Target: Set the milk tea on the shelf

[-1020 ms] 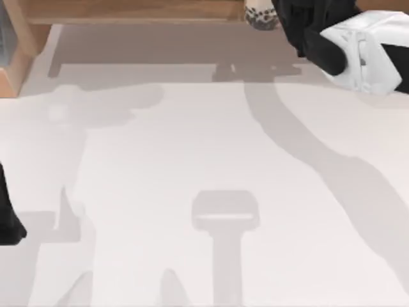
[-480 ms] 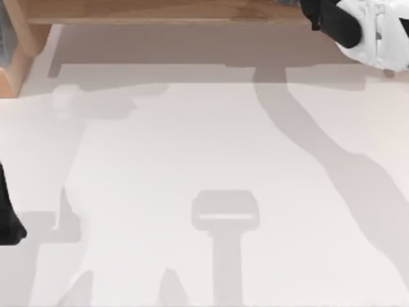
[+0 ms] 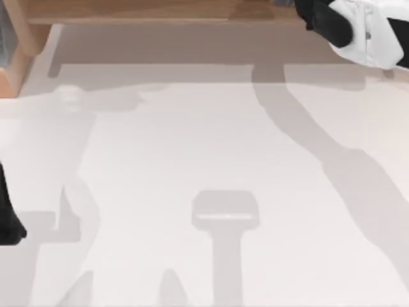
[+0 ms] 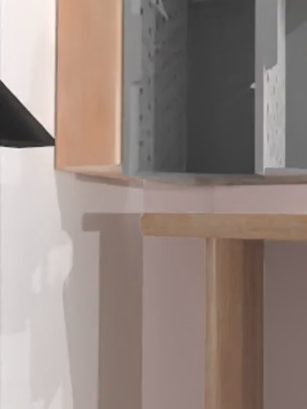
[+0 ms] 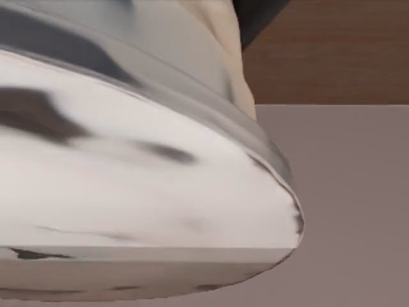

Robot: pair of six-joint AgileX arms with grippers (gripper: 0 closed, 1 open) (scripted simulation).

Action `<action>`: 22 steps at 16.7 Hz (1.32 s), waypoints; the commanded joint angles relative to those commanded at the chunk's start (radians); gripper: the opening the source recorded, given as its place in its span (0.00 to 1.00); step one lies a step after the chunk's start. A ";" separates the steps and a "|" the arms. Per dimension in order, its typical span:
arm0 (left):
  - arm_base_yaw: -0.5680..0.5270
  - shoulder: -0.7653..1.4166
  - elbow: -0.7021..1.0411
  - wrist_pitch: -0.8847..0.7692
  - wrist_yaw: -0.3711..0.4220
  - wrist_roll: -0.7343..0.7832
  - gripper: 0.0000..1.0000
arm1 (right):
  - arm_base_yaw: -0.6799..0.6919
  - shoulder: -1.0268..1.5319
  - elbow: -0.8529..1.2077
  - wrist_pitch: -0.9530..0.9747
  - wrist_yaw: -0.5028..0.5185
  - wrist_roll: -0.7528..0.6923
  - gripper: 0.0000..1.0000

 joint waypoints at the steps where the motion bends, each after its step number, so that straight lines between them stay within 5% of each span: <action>1: 0.000 0.000 0.000 0.000 0.000 0.000 1.00 | -0.003 0.010 0.007 0.003 -0.002 -0.001 0.00; 14: 0.000 0.000 0.000 0.000 0.000 0.000 1.00 | -0.028 0.100 0.065 0.032 -0.023 -0.005 0.00; 22: 0.000 0.000 0.000 0.000 0.000 0.000 1.00 | -0.028 0.100 0.065 0.032 -0.023 -0.005 0.60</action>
